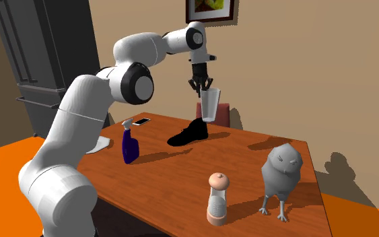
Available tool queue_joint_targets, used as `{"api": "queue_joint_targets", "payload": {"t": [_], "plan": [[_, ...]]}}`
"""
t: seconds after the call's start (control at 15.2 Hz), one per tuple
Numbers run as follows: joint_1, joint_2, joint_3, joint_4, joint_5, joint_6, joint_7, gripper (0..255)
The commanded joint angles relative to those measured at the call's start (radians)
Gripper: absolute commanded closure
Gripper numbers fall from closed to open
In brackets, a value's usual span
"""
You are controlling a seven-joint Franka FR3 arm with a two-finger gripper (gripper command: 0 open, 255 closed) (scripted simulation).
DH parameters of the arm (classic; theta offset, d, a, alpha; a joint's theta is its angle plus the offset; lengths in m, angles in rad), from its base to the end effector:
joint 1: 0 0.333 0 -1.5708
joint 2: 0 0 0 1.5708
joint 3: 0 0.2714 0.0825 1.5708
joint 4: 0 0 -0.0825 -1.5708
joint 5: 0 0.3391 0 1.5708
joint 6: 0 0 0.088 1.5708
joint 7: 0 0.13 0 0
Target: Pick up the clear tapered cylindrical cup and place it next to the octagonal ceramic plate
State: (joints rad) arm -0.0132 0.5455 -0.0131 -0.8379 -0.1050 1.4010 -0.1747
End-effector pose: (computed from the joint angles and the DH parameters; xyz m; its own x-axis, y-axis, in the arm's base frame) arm 0.6187 -0.0287 0.5389 0.9913 0.1313 -0.0007 0.1305 -0.9852 0.1113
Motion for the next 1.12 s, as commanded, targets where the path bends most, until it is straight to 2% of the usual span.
{"api": "queue_joint_targets", "payload": {"t": [0.0,0.07,0.13,0.26,0.53,1.06], "plan": [[-0.001,0.045,-0.002,0.107,0.0,-0.062,-0.008,255],[0.0,0.065,-0.002,0.15,0.0,-0.085,-0.01,255],[0.015,0.003,0.002,0.047,-0.002,-0.045,0.012,255],[0.045,-0.081,0.011,-0.089,-0.007,0.002,0.053,255],[0.102,-0.194,0.034,-0.26,-0.014,0.052,0.137,255],[0.211,-0.322,0.093,-0.442,-0.023,0.085,0.309,255]]}}
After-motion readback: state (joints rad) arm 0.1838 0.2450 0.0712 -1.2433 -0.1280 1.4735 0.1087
